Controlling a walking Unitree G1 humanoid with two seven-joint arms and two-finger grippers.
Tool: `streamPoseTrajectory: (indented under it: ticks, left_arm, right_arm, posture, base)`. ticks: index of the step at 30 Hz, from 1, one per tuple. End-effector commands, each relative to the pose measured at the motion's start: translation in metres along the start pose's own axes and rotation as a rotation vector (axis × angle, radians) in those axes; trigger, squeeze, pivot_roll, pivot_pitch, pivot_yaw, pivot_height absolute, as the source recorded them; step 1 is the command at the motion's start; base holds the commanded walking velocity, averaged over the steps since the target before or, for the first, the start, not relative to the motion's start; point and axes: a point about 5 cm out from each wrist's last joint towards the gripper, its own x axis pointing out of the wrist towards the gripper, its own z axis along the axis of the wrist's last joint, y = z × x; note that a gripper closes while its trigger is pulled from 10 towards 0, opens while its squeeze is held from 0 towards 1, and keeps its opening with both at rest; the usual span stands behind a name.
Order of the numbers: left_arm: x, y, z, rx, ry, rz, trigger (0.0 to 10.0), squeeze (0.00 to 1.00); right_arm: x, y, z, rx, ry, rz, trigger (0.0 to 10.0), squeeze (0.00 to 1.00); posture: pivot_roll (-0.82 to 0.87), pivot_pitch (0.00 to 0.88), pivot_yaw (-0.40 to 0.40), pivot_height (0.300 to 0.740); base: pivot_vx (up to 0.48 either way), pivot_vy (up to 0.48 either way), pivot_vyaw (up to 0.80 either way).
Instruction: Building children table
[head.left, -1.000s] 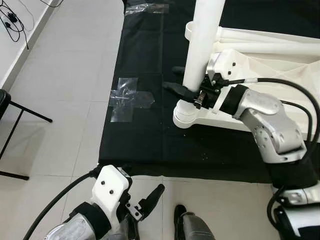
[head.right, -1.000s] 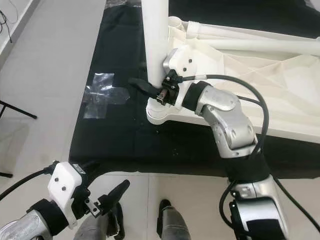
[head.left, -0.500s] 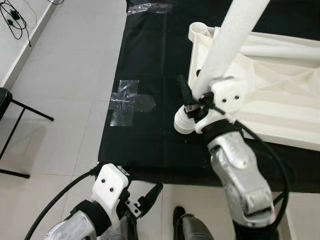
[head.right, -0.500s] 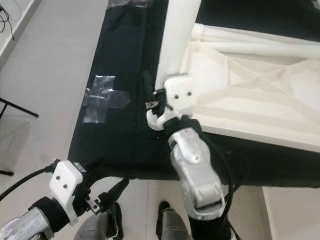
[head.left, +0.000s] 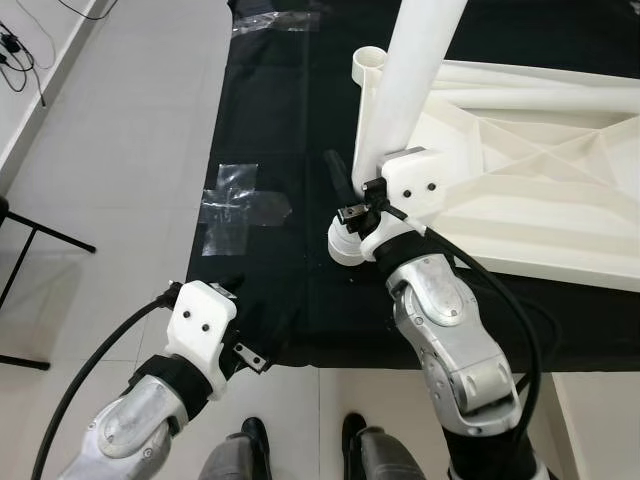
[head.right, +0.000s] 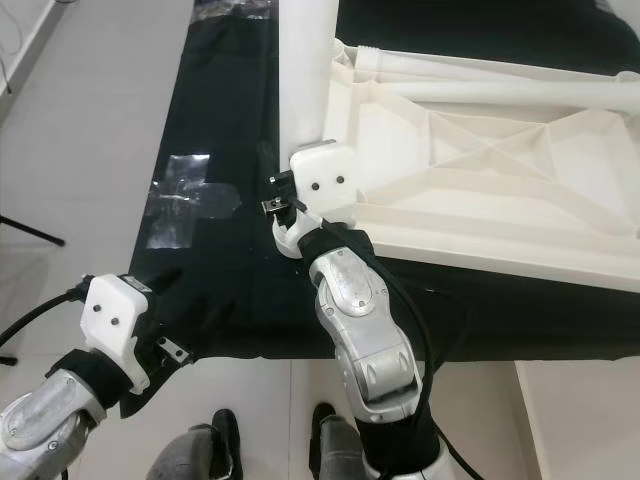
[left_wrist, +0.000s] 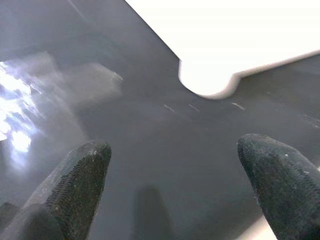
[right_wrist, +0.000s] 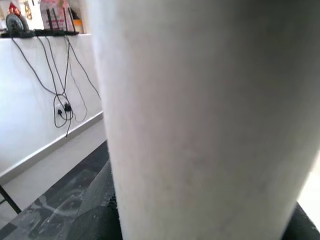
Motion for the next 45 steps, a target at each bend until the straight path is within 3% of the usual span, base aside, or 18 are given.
streamPoseTrajectory:
  ticks: [1,2,4,5,6,8,14,17,21,30,35,38,45]
  left_arm:
    - [0.008,0.026,0.017,0.075,-0.054,0.037,10.0,0.0]
    - [0.008,0.026,0.017,0.075,-0.054,0.037,10.0,0.0]
    - [0.019,0.041,0.042,0.132,-0.134,0.025,10.0,0.0]
    - [0.019,0.041,0.042,0.132,-0.134,0.025,10.0,0.0]
    - [0.026,0.043,0.058,0.164,-0.177,-0.012,10.0,0.0]
    - [0.034,0.043,0.082,0.214,-0.243,-0.091,10.0,0.0]
    - [0.046,0.037,0.109,0.245,-0.314,-0.228,10.0,0.0]
    - [0.06,0.032,0.137,0.27,-0.384,-0.36,10.0,0.0]
    - [0.074,0.031,0.152,0.309,-0.419,-0.401,10.0,0.0]
    - [0.106,0.044,0.173,0.34,-0.45,-0.353,10.0,0.0]
    - [0.125,0.047,0.179,0.271,-0.444,-0.344,10.0,0.0]
    - [0.145,0.042,0.181,0.109,-0.406,-0.397,10.0,0.0]
    - [0.153,0.028,0.184,-0.033,-0.366,-0.582,10.0,0.0]
  right_arm:
    - [0.0,0.001,-0.049,-0.025,0.242,0.035,10.0,0.0]
    - [0.0,0.001,-0.049,-0.025,0.242,0.035,10.0,0.0]
    - [0.01,0.001,-0.05,-0.033,0.248,0.077,10.0,0.0]
    - [0.01,0.001,-0.05,-0.033,0.248,0.077,10.0,0.0]
    - [0.016,0.0,-0.051,-0.038,0.248,0.101,10.0,0.0]
    - [0.028,-0.002,-0.049,-0.041,0.241,0.117,10.0,0.0]
    - [0.04,0.0,-0.048,-0.005,0.244,0.153,10.0,0.0]
    - [0.05,0.0,-0.047,0.04,0.248,0.163,10.0,0.0]
    - [0.055,-0.002,-0.048,0.054,0.246,0.156,10.0,0.0]
    - [0.056,0.001,-0.048,0.086,0.233,0.159,10.0,0.0]
    - [0.055,0.004,-0.046,0.096,0.223,0.168,10.0,0.0]
    - [0.054,0.009,-0.044,0.106,0.211,0.178,10.0,0.0]
    - [0.053,0.013,-0.041,0.116,0.198,0.19,10.0,0.0]
  posture:
    - [0.02,0.295,-0.023,0.74]
    - [0.02,0.295,-0.023,0.74]
    - [0.03,0.284,-0.021,0.74]
    - [0.03,0.284,-0.021,0.74]
    - [0.03,0.274,-0.021,0.74]
    - [0.04,0.266,-0.019,0.74]
    - [0.04,0.244,-0.015,0.74]
    - [0.05,0.234,-0.01,0.74]
    - [0.05,0.231,-0.005,0.74]
    - [0.05,0.234,0.003,0.74]
    - [0.04,0.24,0.005,0.74]
    - [0.04,0.244,0.009,0.74]
    - [0.04,0.251,0.017,0.74]
  base:
    - [0.0,0.0,0.0]
    - [0.0,0.0,0.0]
    - [0.0,0.0,0.0]
    - [0.0,0.0,0.0]
    - [0.0,0.0,0.0]
    - [0.0,0.0,0.0]
    - [0.0,0.0,0.0]
    - [0.0,0.0,0.0]
    - [0.0,0.0,0.0]
    - [0.0,0.0,0.0]
    - [0.0,0.0,0.0]
    - [0.0,0.0,0.0]
    - [0.0,0.0,0.0]
